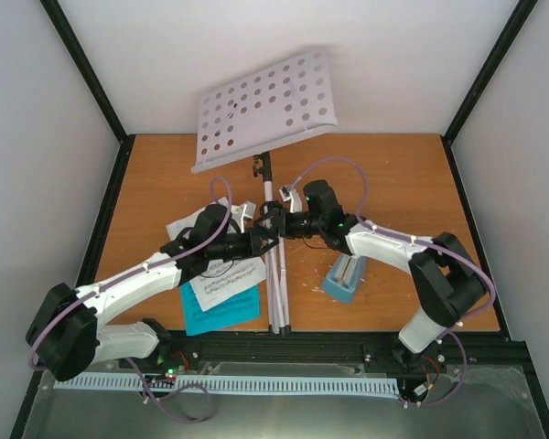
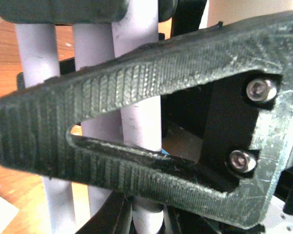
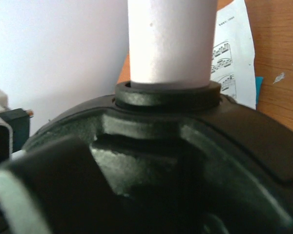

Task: Pack up the instrument practice props

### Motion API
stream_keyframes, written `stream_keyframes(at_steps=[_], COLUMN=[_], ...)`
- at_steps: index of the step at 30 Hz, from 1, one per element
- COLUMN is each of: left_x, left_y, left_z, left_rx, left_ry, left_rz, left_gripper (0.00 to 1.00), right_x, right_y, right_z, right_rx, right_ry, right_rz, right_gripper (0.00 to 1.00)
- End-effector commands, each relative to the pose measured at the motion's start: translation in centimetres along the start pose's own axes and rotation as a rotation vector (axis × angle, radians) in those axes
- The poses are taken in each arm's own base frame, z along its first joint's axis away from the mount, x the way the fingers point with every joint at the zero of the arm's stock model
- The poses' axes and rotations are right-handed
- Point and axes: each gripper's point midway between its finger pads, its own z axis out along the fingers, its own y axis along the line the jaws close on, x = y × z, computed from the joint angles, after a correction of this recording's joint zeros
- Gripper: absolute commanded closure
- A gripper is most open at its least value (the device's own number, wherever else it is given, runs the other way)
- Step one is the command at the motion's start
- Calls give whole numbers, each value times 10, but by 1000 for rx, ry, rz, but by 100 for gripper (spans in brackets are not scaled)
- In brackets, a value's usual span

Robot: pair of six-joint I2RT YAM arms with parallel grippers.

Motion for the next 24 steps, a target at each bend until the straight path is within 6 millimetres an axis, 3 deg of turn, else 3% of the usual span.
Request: stream_keyframes(at_steps=[1,11,24], left_x=[-49,-55,-49], left_y=[-48,-2,25], left_z=[-5,27,52], left_rx=[117,-38,-94], left_ry=[-227,-232,-184], left_rz=[186,188,171], left_gripper=[100,100,98], right_x=[-23,-23,-27], right_y=[-11,-65,-108], right_z=[25,48,53], right_rx=[78,229,264], right_ry=[-60,-19,-10], right_rz=[-159,-191,-181], right_gripper=[97,97,92])
